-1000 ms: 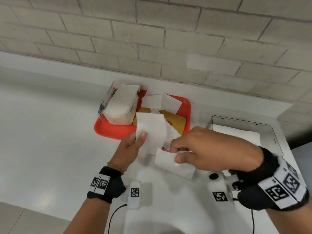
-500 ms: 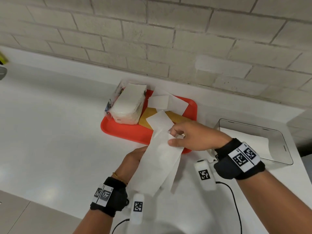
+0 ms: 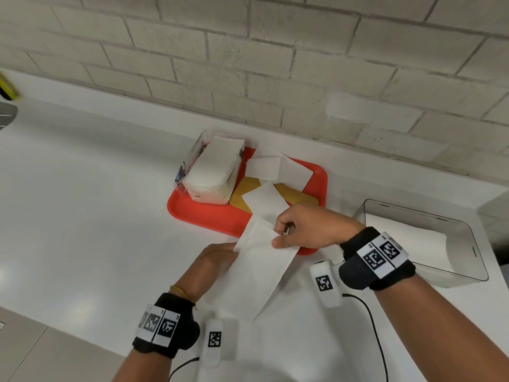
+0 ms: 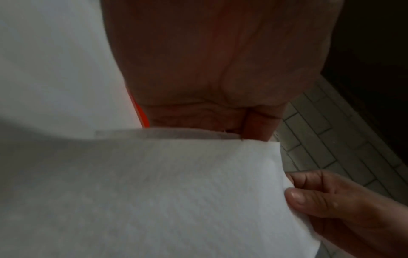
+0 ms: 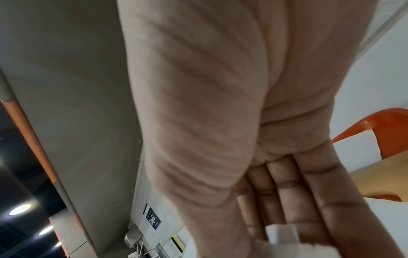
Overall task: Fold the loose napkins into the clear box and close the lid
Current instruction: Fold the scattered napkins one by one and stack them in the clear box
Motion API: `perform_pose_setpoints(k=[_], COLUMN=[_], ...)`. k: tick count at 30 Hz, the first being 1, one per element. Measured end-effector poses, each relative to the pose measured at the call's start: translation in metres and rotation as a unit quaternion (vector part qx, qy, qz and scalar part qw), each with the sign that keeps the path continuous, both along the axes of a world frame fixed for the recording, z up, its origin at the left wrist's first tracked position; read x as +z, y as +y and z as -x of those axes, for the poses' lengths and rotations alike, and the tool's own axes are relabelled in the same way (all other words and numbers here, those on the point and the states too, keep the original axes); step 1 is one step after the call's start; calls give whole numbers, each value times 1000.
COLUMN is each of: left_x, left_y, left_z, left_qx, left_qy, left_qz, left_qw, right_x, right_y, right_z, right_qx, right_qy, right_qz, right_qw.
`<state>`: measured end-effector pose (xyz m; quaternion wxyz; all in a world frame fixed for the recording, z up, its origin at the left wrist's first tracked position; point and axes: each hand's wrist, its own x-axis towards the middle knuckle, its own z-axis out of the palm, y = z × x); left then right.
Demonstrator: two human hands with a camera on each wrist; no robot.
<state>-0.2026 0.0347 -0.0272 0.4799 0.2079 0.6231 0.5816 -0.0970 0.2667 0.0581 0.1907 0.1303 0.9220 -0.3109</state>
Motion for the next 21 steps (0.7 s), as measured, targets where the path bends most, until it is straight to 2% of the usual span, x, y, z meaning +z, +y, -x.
perform_pose_setpoints(k=[3,6,8,10,12,14,16,21], left_x=[0,-6,-12,-19,-21,-23,-26,-30], left_y=[-1,4,11,13,11,6,1,-8], left_z=[-3,-10,-14,-15,-14,-10,-7,0], left_qx=[11,2,33,66,92,117,131,161], left_qy=[-46,42,97,69,18,-20,-47,-80], left_qz=[-24,-4,34,49,51,54,55,50], left_qw=[999,999,994,994,994,992,989,982], right_x=[-3,-11,-19,-30,-46,-69,-94,-131], right_y=[-1,0,0,3,10,20,28,34], right_z=[5,11,13,19,26,34,42,60], right_qx=[-10,-57,-86,-134,-206,-249,-258,-267], right_qy=[12,16,15,41,74,83,66,66], right_qz=[7,60,99,120,73,-27,-104,-180], right_qw=[1000,996,991,983,973,964,958,944])
